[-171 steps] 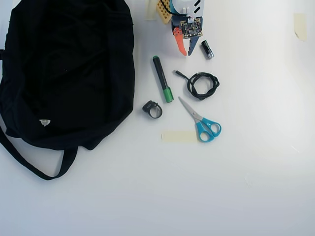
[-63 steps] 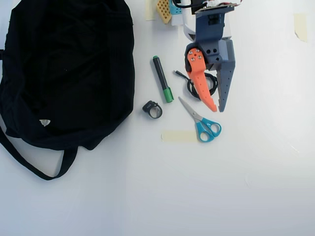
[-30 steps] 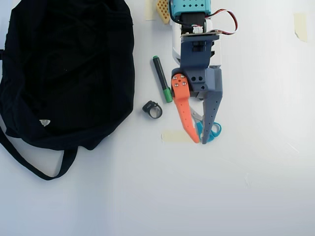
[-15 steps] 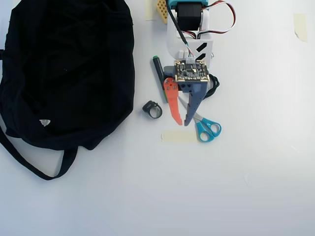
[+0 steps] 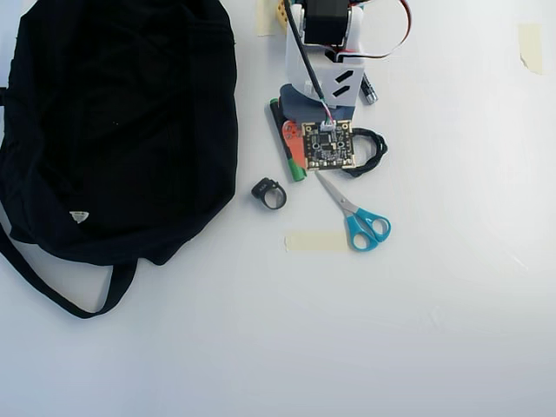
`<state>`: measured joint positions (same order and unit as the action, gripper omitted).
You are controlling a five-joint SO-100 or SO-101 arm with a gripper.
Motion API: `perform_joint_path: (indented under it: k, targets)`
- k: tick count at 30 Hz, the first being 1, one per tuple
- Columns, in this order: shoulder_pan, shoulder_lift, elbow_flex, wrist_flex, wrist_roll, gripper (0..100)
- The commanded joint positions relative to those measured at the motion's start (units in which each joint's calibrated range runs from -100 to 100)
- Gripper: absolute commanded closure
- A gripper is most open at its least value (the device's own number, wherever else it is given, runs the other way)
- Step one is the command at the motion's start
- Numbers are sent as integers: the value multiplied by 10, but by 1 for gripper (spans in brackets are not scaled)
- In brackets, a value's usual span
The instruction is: Put the bike light into the black bag
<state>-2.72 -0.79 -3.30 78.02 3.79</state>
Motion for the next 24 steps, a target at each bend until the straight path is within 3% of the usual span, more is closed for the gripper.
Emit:
perform_joint_path:
  k: [1, 13, 20, 24]
  targets:
    - [-2, -4, -28, 19, 21, 98]
    - [14, -4, -25, 20, 156, 98]
    - [13, -3, -18, 16, 164, 98]
    - [32, 13, -22, 14, 229, 98]
